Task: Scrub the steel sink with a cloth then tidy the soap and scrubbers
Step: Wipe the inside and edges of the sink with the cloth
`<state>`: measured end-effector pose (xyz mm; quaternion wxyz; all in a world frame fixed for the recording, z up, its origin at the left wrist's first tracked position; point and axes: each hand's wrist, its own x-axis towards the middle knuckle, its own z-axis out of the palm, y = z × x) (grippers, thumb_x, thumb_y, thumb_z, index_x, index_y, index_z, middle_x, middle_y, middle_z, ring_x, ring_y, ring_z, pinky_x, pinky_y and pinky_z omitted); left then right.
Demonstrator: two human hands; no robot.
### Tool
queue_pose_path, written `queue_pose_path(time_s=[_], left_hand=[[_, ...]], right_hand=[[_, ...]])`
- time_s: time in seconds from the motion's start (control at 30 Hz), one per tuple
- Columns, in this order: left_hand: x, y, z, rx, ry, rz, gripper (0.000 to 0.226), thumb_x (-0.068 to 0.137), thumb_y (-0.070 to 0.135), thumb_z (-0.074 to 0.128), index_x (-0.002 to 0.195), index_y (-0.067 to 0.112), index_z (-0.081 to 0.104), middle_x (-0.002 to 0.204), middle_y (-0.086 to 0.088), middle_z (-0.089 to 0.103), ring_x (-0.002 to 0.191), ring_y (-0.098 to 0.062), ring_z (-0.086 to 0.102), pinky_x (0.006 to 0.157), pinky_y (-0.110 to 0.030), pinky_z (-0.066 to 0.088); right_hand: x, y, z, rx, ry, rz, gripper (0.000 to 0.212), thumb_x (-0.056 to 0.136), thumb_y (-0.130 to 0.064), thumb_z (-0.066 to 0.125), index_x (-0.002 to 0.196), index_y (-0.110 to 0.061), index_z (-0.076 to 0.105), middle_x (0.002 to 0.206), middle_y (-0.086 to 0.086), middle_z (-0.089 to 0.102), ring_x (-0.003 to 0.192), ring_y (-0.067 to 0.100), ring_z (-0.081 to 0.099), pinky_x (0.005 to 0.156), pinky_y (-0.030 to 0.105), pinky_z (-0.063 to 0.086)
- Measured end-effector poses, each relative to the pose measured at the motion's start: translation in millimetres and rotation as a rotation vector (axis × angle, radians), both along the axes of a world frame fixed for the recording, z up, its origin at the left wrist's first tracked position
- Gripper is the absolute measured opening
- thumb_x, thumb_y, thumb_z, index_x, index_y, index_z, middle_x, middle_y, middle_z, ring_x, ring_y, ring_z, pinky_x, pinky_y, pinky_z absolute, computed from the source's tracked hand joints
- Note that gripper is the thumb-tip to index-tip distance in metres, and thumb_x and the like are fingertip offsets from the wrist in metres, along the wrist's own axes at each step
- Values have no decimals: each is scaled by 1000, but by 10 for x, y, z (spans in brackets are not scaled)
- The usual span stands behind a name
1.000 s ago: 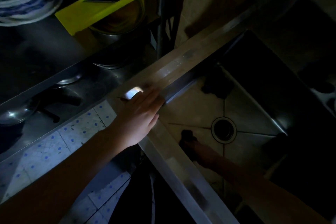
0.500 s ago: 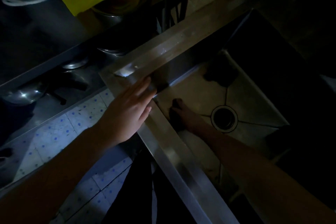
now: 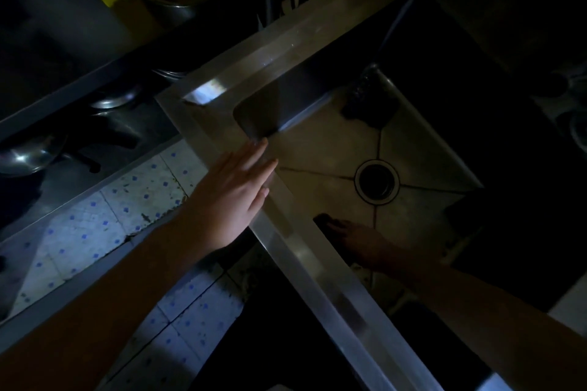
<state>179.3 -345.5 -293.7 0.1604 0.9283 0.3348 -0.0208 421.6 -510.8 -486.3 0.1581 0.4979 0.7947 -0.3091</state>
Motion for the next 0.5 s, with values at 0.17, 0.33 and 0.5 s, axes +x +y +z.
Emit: queue_pose_path(time_s=[0.17,0.33,0.5], left_hand=[[-49,-96,78,-7,-62,4,40,85,9,63,123,0,57,138,-24,44,126,-41,44,101,-55,39],[-148,-205,64,-23,-24,-2,42,87,13,59,128,2,53,141,-21,43,129,-38,41,103,-50,35],[-159,-265,75,-22,-25,-6,40,86,14,60,124,2,55,138,-22,46,127,-39,44,100,-49,37]], right_hand=[[39,-460,-10,-64,-145,42,54,98,-24,39,148,-8,25,159,7,11,144,27,20,114,41,25],[-147,-86,71,-19,-151,-115,51,93,-22,47,143,-17,37,156,2,17,139,29,25,105,44,31],[-306,439,111,81,-78,-417,34,89,-22,52,122,-22,59,129,9,46,110,34,50,85,34,41]])
